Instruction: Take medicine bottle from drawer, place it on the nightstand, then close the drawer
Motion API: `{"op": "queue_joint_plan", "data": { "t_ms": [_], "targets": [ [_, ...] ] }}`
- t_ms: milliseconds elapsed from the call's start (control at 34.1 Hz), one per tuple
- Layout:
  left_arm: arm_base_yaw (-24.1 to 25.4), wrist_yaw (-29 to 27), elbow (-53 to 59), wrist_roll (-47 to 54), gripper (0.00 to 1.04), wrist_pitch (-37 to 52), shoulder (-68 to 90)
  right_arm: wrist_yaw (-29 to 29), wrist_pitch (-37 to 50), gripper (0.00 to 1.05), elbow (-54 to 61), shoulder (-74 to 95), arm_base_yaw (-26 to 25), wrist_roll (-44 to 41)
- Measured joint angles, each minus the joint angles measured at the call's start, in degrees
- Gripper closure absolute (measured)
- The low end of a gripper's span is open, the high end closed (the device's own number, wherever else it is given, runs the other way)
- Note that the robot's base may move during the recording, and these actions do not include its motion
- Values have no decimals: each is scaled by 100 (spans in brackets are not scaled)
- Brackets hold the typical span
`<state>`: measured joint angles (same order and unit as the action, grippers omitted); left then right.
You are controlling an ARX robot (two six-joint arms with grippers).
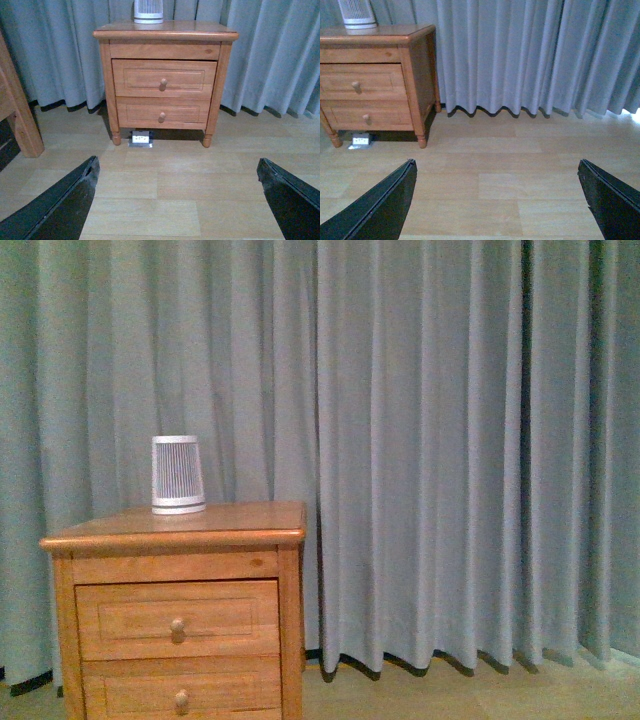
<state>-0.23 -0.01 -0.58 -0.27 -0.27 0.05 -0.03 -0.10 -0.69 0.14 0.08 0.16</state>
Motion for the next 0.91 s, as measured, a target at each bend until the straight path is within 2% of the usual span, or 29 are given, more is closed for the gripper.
{"op": "queue_joint_plan", "data": {
  "t_ms": [820,908],
  "targets": [
    [2,0,0,2,7,0,7,0,0,7,0,4,0,2],
    [46,31,-341,-514,7,-798,704,0,0,7,0,4,0,2]
  ]
}}
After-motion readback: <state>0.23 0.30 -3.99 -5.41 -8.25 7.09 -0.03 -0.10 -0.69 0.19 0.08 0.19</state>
